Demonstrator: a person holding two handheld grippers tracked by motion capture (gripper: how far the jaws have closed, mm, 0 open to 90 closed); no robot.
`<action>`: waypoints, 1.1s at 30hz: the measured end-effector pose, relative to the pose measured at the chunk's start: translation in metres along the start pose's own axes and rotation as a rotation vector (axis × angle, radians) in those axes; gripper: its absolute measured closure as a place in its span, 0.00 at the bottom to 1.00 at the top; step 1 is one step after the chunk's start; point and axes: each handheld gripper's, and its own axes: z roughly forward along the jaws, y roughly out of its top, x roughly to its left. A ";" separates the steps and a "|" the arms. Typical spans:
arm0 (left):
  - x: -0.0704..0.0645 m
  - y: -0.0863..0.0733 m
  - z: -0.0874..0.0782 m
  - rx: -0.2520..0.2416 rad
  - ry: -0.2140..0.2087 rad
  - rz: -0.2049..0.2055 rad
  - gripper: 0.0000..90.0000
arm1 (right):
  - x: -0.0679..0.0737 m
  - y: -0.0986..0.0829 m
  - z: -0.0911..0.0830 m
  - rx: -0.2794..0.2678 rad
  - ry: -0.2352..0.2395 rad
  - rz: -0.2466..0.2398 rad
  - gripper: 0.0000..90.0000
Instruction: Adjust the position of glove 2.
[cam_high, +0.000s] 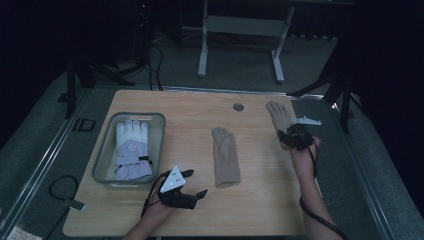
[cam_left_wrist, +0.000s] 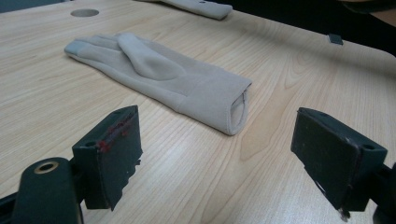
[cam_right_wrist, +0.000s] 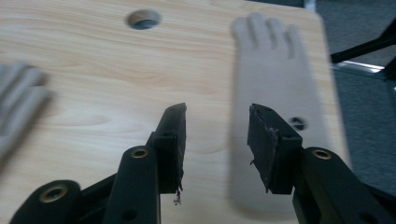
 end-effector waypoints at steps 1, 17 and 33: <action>0.000 0.000 0.000 0.000 0.000 0.000 0.18 | 0.000 0.000 0.000 0.000 0.000 0.000 0.63; -0.005 -0.001 -0.003 -0.009 -0.003 -0.040 0.07 | -0.043 0.015 0.043 0.056 -0.029 0.018 0.57; -0.006 -0.006 -0.004 0.001 -0.006 -0.057 0.07 | -0.057 0.011 0.079 0.120 -0.051 0.025 0.57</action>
